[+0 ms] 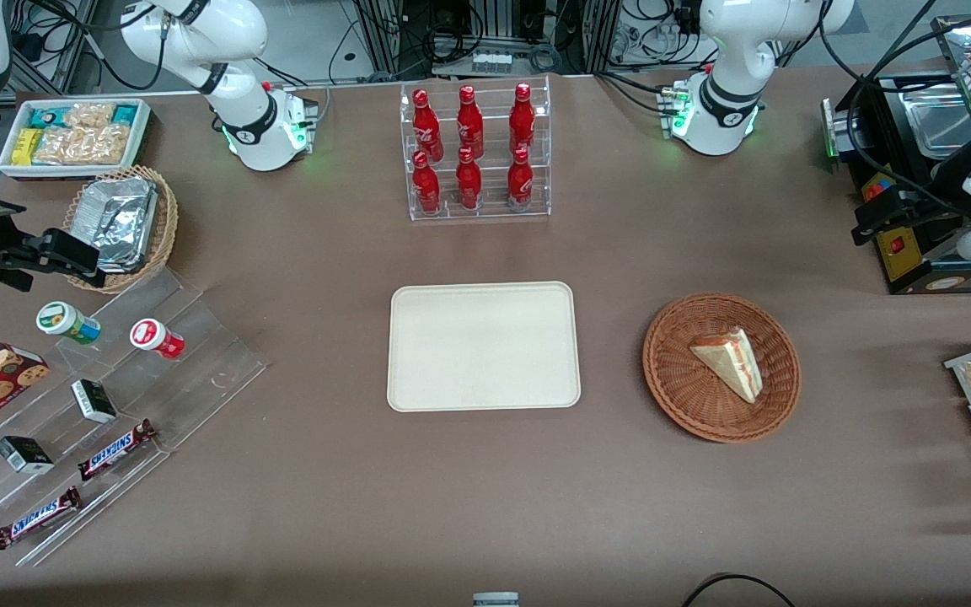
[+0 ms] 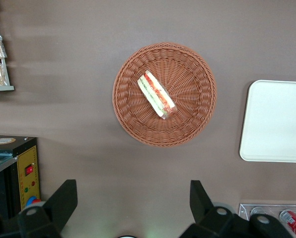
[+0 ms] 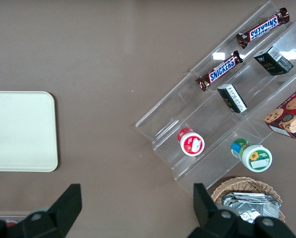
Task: Place sandwich from basket to tray
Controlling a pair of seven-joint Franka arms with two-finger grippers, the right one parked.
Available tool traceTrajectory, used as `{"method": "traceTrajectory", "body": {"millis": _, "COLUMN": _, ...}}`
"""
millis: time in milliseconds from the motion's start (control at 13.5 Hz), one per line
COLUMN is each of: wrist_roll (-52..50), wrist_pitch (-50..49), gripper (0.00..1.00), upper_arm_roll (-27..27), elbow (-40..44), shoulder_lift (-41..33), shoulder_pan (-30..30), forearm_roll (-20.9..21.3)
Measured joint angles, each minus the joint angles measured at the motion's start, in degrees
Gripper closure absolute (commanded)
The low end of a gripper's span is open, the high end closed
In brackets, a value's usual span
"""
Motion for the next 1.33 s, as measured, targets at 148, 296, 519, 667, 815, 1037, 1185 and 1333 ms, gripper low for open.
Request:
{"method": "traceTrajectory", "body": {"millis": 148, "wrist_roll": 0.0, "wrist_pitch": 0.15, "gripper": 0.0, "upper_arm_roll": 0.02, "elbow": 0.0, "shoulder_lift": 0.0, "shoulder_pan": 0.0, "forearm_roll": 0.04}}
{"method": "traceTrajectory", "body": {"millis": 296, "wrist_roll": 0.0, "wrist_pitch": 0.18, "gripper": 0.0, "upper_arm_roll": 0.02, "elbow": 0.0, "shoulder_lift": 0.0, "shoulder_pan": -0.01, "forearm_roll": 0.04}}
{"method": "traceTrajectory", "body": {"millis": 519, "wrist_roll": 0.0, "wrist_pitch": 0.18, "gripper": 0.0, "upper_arm_roll": -0.03, "elbow": -0.01, "shoulder_lift": 0.19, "shoulder_pan": -0.15, "forearm_roll": 0.04}}
{"method": "traceTrajectory", "body": {"millis": 667, "wrist_roll": 0.0, "wrist_pitch": -0.02, "gripper": 0.0, "upper_arm_roll": -0.06, "elbow": -0.26, "shoulder_lift": 0.73, "shoulder_pan": -0.33, "forearm_roll": 0.04}}
{"method": "traceTrajectory", "body": {"millis": 815, "wrist_roll": 0.0, "wrist_pitch": -0.03, "gripper": 0.0, "upper_arm_roll": -0.06, "elbow": -1.3, "shoulder_lift": 1.26, "shoulder_pan": -0.46, "forearm_roll": 0.04}}
{"method": "traceTrajectory", "body": {"millis": 1037, "wrist_roll": 0.0, "wrist_pitch": 1.03, "gripper": 0.0, "upper_arm_roll": -0.06, "elbow": -4.13, "shoulder_lift": 1.78, "shoulder_pan": -0.54, "forearm_roll": 0.04}}
{"method": "traceTrajectory", "body": {"millis": 1185, "wrist_roll": 0.0, "wrist_pitch": 3.58, "gripper": 0.0, "upper_arm_roll": -0.06, "elbow": -6.91, "shoulder_lift": 1.86, "shoulder_pan": -0.58, "forearm_roll": 0.04}}
{"method": "traceTrajectory", "body": {"millis": 1333, "wrist_roll": -0.03, "wrist_pitch": 6.57, "gripper": 0.0, "upper_arm_roll": -0.05, "elbow": -10.08, "shoulder_lift": 1.95, "shoulder_pan": -0.61, "forearm_roll": 0.04}}
